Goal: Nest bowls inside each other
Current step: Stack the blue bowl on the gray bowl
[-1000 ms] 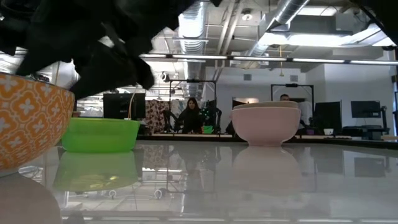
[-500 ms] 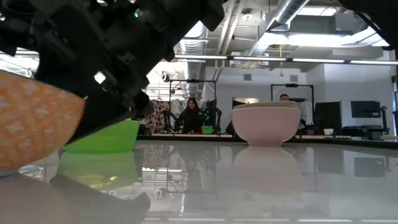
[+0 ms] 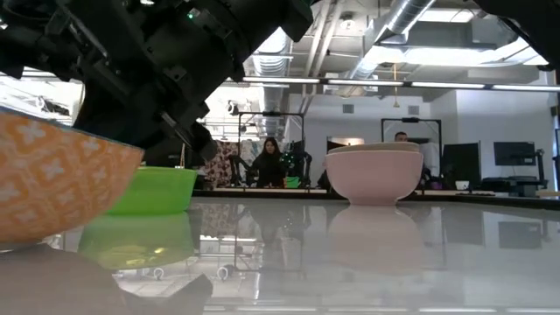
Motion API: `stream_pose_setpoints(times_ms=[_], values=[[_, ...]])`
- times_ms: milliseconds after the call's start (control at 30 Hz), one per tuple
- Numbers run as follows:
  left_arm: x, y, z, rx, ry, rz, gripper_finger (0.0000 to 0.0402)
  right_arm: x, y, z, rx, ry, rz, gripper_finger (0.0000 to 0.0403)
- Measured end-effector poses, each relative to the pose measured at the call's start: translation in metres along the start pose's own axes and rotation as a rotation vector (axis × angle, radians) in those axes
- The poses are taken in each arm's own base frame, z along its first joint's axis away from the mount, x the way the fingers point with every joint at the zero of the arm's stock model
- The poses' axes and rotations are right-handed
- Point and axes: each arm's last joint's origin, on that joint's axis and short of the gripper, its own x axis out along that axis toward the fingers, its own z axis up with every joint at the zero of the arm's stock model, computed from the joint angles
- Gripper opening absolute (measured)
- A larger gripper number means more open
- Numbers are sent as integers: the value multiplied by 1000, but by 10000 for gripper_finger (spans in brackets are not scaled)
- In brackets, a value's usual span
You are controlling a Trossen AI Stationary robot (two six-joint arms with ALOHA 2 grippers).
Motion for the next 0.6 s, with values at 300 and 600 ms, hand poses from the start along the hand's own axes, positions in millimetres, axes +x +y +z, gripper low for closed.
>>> stream_pose_setpoints(times_ms=[300,600], values=[[0,0,0,0,0,0,158,-4,-7,11,49,-23,84,18],[0,0,0,0,2,0,158,-71,1,40,-55,-26,61,18]])
